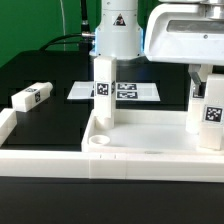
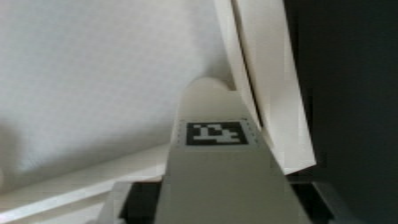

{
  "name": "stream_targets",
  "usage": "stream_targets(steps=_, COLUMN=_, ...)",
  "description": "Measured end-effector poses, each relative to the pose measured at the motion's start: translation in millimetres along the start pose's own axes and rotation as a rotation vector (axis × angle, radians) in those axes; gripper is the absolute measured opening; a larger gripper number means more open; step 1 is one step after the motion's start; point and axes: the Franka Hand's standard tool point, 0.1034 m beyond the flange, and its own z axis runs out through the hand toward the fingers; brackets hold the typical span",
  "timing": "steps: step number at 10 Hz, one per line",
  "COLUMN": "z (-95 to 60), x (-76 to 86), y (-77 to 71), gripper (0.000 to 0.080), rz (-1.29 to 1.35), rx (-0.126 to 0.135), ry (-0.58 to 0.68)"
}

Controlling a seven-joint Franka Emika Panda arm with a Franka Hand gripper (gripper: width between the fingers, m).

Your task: Assemble desk

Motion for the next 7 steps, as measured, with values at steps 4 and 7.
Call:
stream_targets(steps=4, z=0.2, x=-1.2, y=-2.3, gripper=0.0290, rz=0.326, rx=0.012, ry=-0.007)
stream_targets(steps=7, z=0.2, x=-1.8, y=-4.2, gripper=0.0290, rz=0.558, rx=0.015, ry=-0.008)
